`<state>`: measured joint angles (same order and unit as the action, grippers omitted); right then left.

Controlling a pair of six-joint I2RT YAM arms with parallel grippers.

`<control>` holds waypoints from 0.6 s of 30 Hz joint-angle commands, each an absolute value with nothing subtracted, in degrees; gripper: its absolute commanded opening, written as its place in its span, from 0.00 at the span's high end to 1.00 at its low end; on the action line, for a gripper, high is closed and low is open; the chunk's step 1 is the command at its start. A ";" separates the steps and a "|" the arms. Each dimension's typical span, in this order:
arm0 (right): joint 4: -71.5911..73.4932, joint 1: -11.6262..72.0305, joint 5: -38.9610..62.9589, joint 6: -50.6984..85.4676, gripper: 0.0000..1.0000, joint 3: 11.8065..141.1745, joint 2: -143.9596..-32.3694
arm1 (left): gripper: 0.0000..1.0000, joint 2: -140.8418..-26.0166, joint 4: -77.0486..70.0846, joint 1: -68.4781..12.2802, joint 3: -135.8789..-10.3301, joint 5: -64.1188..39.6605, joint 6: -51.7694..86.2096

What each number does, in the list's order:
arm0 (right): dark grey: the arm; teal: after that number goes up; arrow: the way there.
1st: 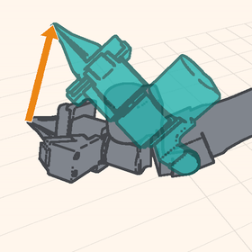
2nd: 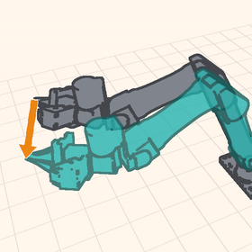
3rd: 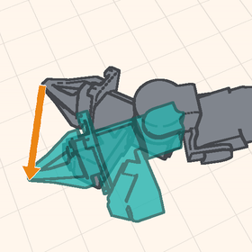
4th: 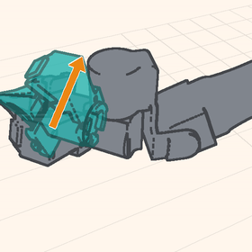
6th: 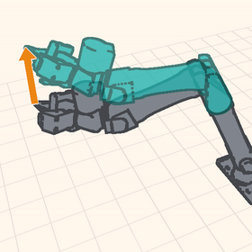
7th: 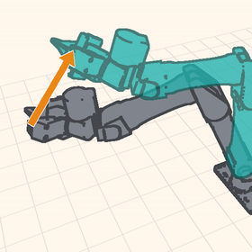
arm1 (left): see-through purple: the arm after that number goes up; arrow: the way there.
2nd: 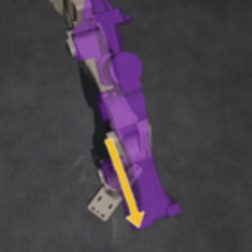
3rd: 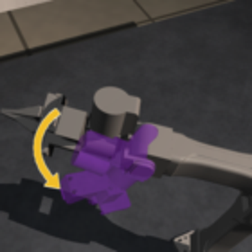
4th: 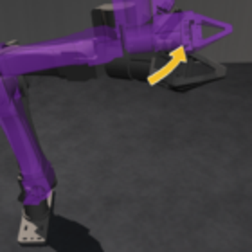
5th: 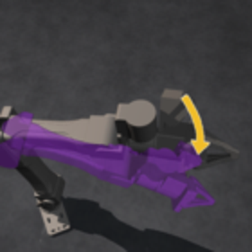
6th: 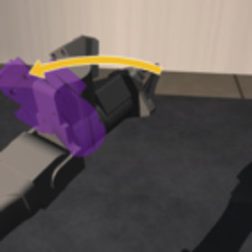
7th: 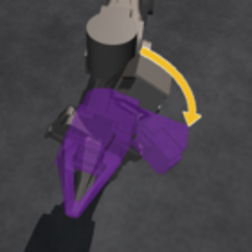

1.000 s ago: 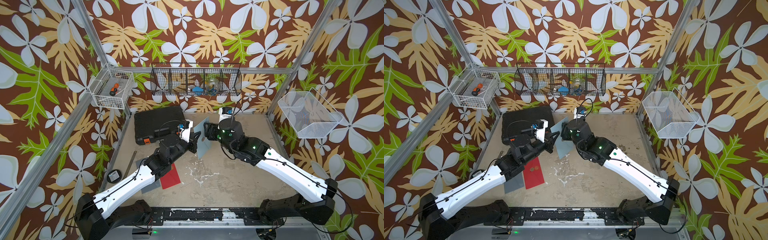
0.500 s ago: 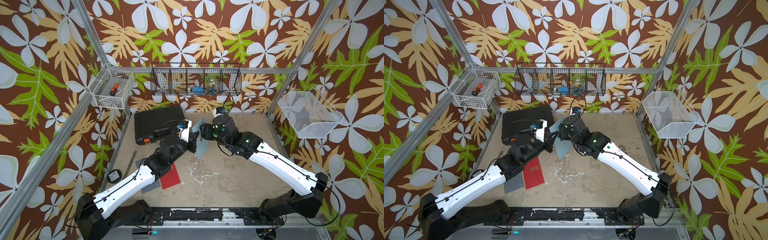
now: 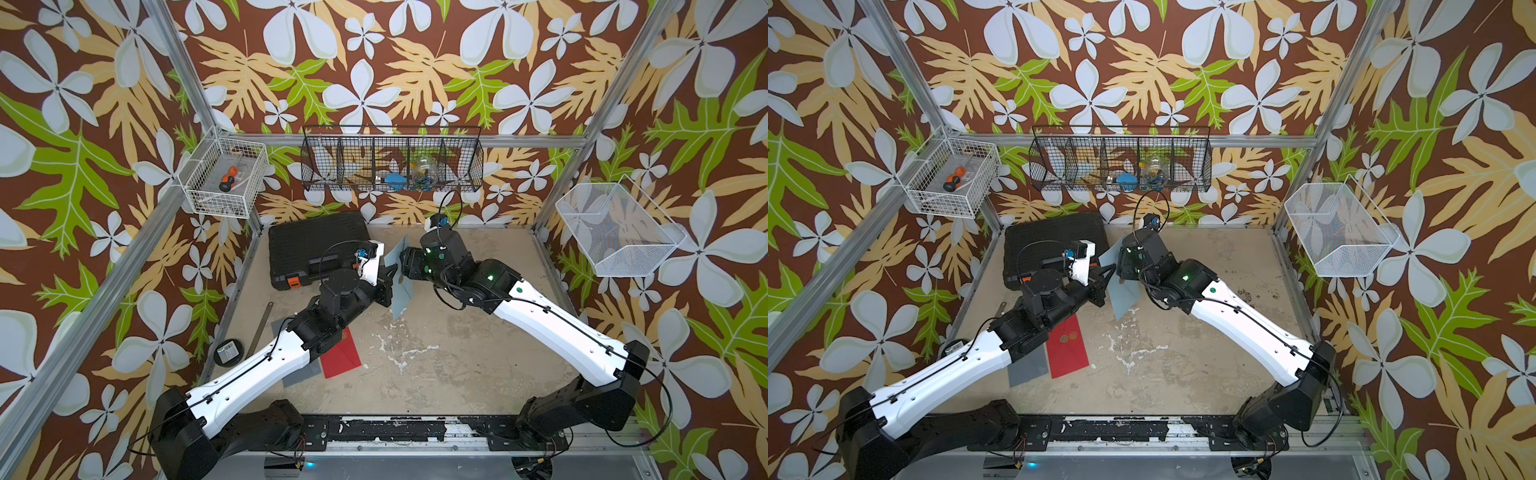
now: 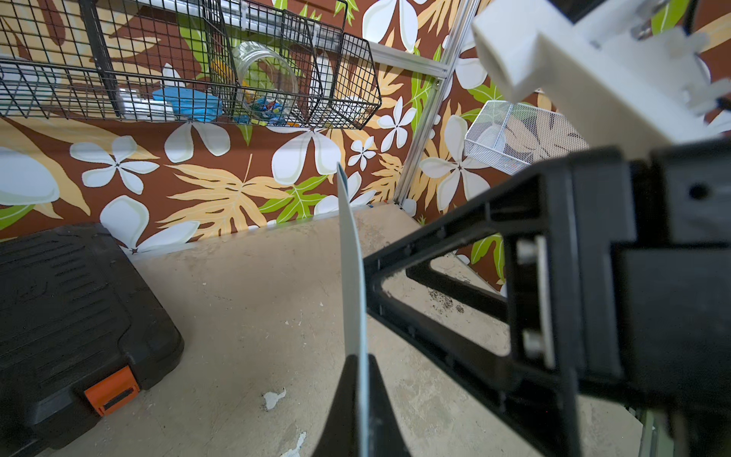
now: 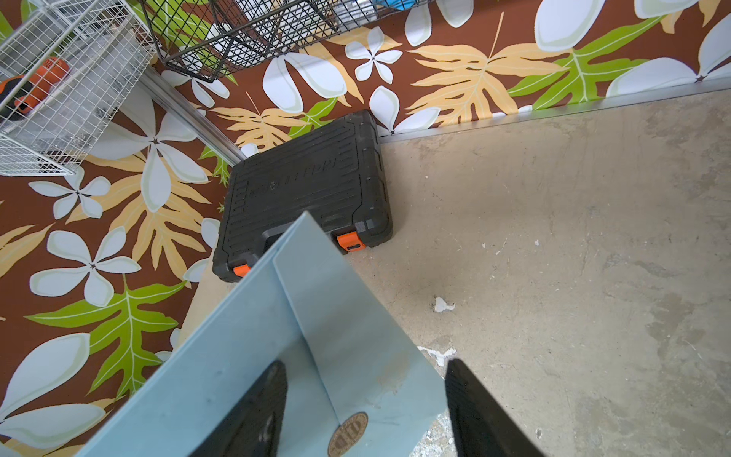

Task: Open the envelope
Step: Open the envelope flap on the envelope.

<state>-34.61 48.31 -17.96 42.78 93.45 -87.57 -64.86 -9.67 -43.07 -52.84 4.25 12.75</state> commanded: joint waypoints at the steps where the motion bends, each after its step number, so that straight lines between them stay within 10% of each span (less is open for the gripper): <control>1: -34.09 48.34 -17.92 42.01 0.35 93.43 -87.36 | 1.00 -64.78 -11.34 -43.15 -52.87 2.77 10.74; 18: -37.26 47.99 -14.77 42.20 0.36 95.62 -90.70 | 1.00 -65.48 -11.76 -43.16 -51.69 3.12 9.58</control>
<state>-36.95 47.92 -16.82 42.50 95.31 -90.30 -65.43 -9.52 -43.07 -51.88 5.13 10.41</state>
